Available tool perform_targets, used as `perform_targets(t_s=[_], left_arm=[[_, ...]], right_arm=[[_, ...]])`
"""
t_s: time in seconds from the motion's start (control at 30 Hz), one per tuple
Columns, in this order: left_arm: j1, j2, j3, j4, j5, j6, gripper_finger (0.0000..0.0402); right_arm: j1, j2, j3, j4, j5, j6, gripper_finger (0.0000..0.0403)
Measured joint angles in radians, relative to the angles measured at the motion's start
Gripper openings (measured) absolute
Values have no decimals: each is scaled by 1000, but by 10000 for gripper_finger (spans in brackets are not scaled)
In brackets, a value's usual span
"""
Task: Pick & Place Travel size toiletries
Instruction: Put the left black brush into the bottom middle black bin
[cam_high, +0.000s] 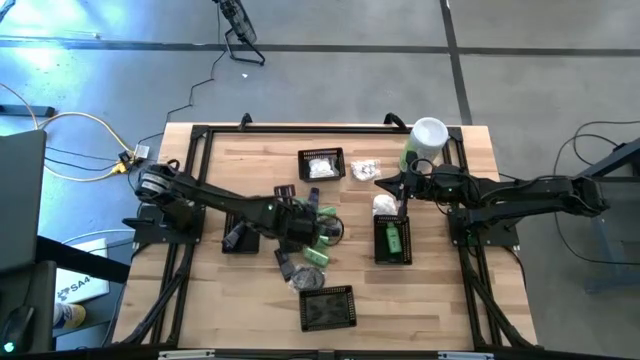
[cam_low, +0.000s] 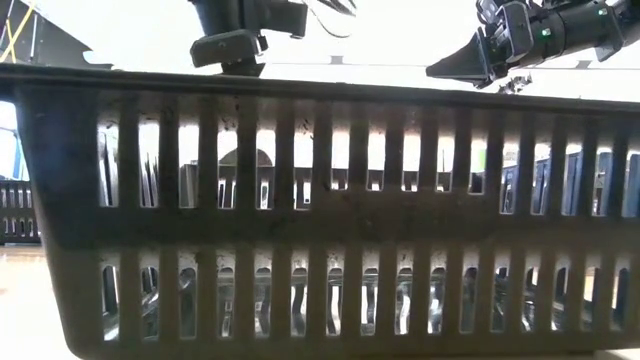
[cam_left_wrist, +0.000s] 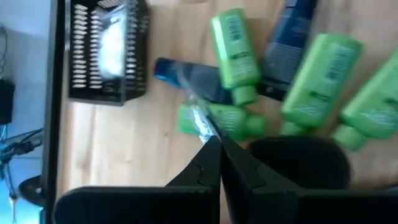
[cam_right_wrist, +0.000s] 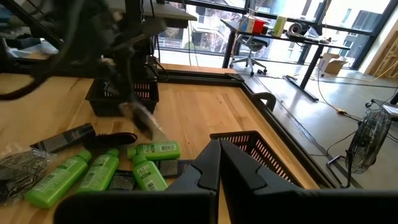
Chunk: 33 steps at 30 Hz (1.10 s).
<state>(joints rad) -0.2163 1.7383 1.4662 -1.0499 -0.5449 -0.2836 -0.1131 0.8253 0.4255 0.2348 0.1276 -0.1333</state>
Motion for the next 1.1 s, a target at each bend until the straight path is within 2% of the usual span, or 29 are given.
perform_targets(t_s=[0.17,0.27,0.53,1.0,1.1], left_arm=[[68,-60,-25,15,0,44,0],[92,-95,-54,85,6,84,0],[152,-188,-147,258,101,193,0],[279,-385,-158,337,152,336,0],[325,-440,-158,367,198,358,0]], right_arm=[[0,0,0,0,0,-1,3],[0,0,0,-4,0,-2,3],[0,0,0,-4,0,-3,3],[0,0,0,-7,0,-3,3],[0,0,0,-6,0,-3,3]])
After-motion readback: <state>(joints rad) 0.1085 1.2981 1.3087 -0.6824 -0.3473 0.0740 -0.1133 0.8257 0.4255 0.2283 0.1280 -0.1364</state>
